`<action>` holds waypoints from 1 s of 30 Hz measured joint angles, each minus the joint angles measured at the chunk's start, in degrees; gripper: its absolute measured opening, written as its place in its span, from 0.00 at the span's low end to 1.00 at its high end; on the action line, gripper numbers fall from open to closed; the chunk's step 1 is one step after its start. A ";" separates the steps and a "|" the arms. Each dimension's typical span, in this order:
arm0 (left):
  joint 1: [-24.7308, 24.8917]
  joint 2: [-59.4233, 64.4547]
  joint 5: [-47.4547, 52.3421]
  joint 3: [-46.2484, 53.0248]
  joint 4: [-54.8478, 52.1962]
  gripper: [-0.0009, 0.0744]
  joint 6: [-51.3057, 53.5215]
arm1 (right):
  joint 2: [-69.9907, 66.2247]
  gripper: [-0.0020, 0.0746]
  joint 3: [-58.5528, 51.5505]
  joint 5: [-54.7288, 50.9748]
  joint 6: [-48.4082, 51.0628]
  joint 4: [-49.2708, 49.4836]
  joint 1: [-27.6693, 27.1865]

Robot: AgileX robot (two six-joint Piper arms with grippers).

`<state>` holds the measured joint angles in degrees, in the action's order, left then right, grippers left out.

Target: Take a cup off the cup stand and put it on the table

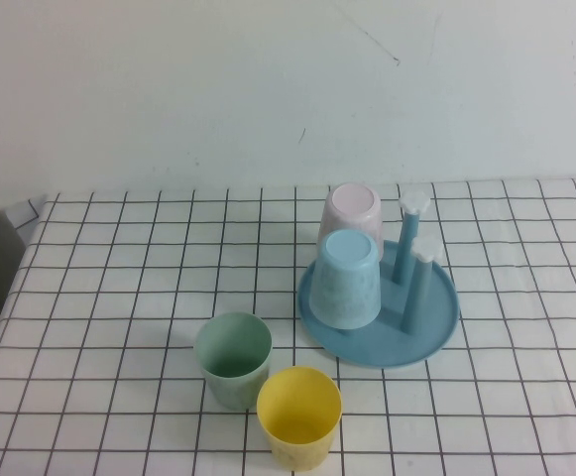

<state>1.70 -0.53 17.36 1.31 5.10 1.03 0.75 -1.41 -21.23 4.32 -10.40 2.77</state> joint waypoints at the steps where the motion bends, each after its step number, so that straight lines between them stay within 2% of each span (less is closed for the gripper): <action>1: 0.00 0.00 0.00 0.00 0.00 0.01 0.00 | 0.00 0.02 0.00 0.00 0.00 0.00 0.00; 30: 0.00 0.00 0.00 0.00 0.00 0.01 0.58 | 0.00 0.02 0.00 0.00 0.00 0.13 0.00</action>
<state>1.70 -0.53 17.36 1.31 5.10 1.61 0.75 -1.41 -21.23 4.32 -10.28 2.77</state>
